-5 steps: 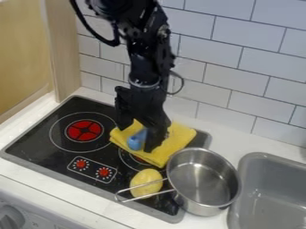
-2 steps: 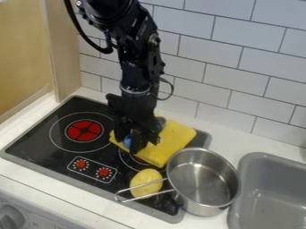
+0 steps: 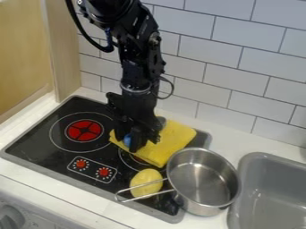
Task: Place the blue spoon on the left side of the stove
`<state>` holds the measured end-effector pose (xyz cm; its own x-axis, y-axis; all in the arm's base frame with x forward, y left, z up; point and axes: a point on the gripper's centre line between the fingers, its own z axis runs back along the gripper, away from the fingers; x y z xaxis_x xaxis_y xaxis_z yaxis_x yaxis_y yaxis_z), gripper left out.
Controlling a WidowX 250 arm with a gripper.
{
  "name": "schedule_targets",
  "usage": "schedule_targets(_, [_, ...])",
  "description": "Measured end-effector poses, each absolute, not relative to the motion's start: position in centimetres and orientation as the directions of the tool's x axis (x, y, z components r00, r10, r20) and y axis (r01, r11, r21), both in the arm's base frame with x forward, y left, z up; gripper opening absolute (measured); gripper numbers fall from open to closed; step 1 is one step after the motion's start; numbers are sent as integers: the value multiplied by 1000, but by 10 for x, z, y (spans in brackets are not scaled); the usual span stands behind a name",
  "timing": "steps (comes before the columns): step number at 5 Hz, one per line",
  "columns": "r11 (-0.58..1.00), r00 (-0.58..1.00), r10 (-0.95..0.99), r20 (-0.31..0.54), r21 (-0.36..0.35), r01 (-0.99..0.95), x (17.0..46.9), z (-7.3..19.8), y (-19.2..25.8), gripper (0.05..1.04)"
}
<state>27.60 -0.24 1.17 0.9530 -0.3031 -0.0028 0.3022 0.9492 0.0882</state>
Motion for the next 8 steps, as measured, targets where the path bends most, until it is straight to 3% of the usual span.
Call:
schedule_targets(1, [950, 954, -298, -12, 93, 298, 275, 12, -1, 387])
schedule_targets(2, [951, 962, -270, -30, 144, 272, 269, 32, 2, 386])
schedule_targets(3, [962, 968, -239, 69, 148, 227, 273, 63, 2, 386])
schedule_targets(5, [982, 987, -140, 73, 137, 129, 245, 72, 28, 386])
schedule_targets(7, [991, 995, 91, 46, 95, -95, 201, 55, 75, 386])
schedule_targets(8, [984, 990, 144, 9, 107, -144, 182, 44, 82, 386])
